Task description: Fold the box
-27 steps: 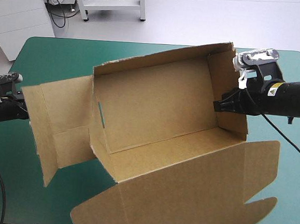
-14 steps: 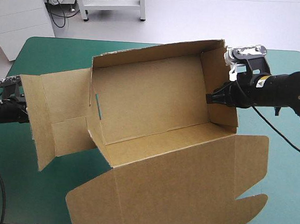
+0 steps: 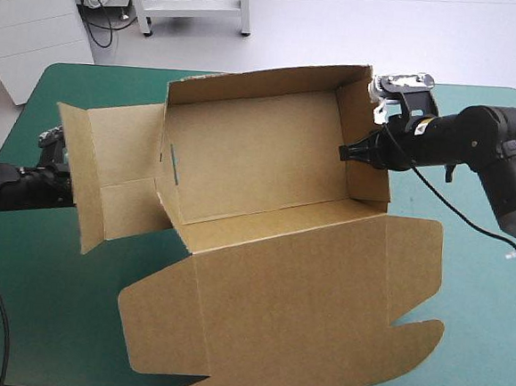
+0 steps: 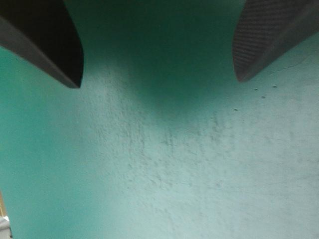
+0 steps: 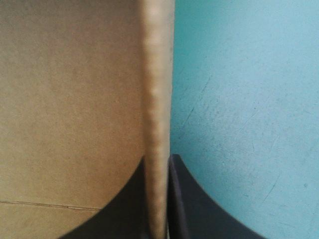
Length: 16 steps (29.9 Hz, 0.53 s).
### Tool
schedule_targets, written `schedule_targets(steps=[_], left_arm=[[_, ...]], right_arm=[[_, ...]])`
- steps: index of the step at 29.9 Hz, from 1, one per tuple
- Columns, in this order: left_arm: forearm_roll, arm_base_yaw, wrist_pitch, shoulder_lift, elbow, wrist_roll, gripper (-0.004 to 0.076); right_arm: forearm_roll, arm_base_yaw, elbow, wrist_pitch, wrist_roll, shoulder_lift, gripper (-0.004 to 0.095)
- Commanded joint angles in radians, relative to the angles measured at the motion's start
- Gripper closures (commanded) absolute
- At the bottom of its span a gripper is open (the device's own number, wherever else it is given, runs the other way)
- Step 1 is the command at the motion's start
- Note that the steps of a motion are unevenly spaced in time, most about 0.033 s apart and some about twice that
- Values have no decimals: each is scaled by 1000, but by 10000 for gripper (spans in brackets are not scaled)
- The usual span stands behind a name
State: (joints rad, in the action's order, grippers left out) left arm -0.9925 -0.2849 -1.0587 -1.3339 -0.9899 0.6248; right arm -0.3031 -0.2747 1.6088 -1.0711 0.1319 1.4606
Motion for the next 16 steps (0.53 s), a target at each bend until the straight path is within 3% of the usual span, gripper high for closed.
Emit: schedule_targets(steps=[1, 16], left_arm=[[-76, 48, -30, 32, -27, 11, 138], [-367, 59, -247, 34, -27, 155, 138]], right_arm=[[-41, 4, 25, 80, -9, -16, 916], [52, 6, 25, 118, -74, 33, 916]])
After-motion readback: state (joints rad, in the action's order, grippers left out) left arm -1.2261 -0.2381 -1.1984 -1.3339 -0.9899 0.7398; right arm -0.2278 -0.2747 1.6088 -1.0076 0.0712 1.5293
